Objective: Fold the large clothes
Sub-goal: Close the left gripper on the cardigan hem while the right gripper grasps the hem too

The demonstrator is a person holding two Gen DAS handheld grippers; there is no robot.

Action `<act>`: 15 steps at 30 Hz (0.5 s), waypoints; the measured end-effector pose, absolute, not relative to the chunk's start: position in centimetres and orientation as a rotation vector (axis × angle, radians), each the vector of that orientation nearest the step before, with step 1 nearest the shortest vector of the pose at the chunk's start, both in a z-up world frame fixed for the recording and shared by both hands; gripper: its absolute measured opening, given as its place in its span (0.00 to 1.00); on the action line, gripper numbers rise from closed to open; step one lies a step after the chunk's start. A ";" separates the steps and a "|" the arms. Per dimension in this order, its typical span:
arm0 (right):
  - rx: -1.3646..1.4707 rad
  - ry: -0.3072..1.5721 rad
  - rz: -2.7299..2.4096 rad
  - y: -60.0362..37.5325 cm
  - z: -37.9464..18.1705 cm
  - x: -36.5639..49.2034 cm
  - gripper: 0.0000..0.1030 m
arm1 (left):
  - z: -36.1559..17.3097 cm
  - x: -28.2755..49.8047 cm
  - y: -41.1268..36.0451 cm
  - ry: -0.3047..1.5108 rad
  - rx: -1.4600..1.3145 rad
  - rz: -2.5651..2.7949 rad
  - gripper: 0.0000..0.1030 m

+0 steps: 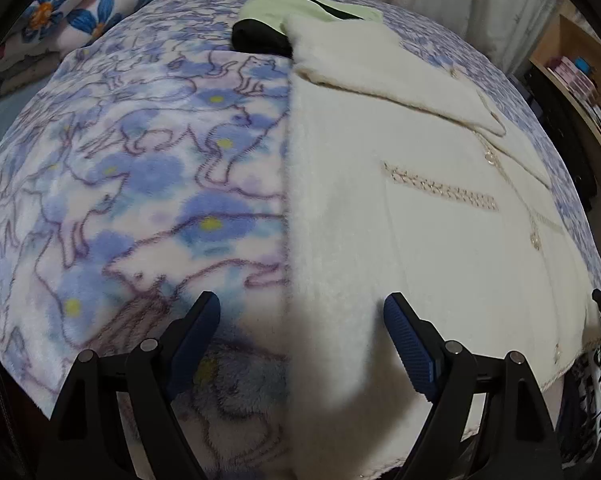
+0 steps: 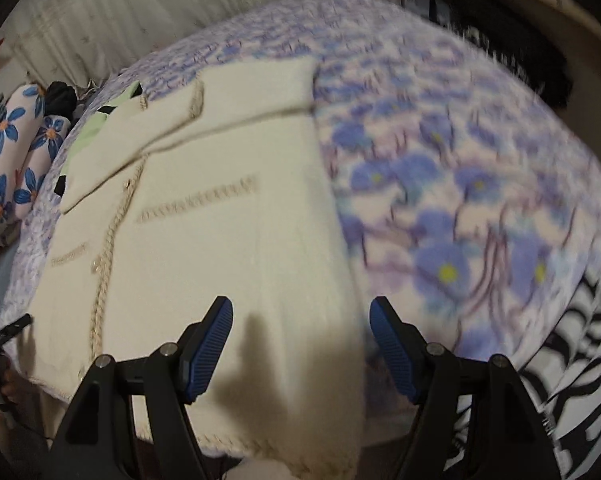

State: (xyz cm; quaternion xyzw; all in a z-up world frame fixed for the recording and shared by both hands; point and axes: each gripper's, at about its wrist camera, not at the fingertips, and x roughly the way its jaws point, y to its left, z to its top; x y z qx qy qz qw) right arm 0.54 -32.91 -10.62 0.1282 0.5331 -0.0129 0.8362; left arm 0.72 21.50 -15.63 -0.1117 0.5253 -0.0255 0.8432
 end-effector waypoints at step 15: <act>0.347 1.198 0.149 -33.4 -12.4 0.2 0.19 | -16.1 0.8 20.2 1.115 -0.240 -0.197 0.54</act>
